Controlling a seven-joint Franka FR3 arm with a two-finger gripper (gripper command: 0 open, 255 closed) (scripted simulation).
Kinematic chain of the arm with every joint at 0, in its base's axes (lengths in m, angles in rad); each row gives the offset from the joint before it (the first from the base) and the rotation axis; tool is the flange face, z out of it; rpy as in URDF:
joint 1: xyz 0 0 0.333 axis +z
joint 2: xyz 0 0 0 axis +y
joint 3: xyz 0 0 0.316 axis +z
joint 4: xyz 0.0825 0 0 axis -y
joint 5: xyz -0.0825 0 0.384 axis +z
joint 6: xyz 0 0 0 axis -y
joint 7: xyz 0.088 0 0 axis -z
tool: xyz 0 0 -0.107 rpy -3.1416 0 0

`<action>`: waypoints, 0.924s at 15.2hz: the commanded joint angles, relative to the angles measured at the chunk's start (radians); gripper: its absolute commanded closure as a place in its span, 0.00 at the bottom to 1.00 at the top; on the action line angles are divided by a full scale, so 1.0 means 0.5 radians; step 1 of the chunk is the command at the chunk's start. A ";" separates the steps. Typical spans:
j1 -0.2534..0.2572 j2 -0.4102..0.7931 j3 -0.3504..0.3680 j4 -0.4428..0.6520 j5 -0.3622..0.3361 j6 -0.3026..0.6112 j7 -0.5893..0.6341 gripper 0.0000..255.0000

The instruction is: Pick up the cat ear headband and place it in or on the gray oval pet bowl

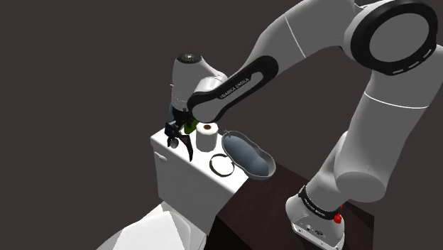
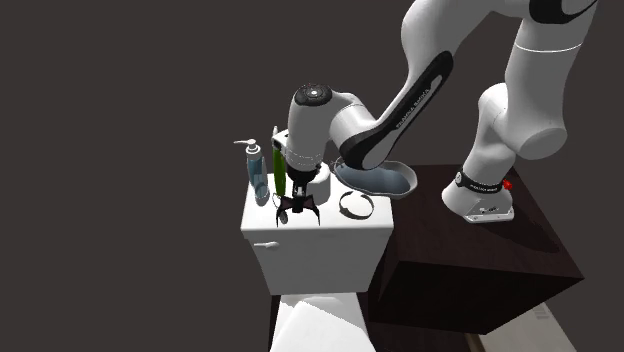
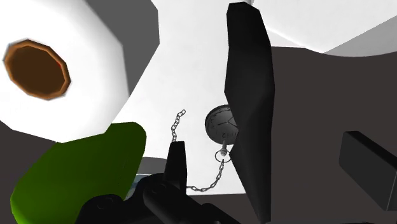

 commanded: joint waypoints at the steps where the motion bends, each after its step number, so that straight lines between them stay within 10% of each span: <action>1: 0.005 0.055 -0.012 0.015 -0.029 0.041 0.020 0.00; 12: 0.013 0.139 -0.035 0.023 -0.075 0.114 0.053 0.00; 13: 0.013 0.139 -0.035 0.023 -0.075 0.114 0.053 1.00; 14: 0.013 0.139 -0.035 0.023 -0.075 0.114 0.053 1.00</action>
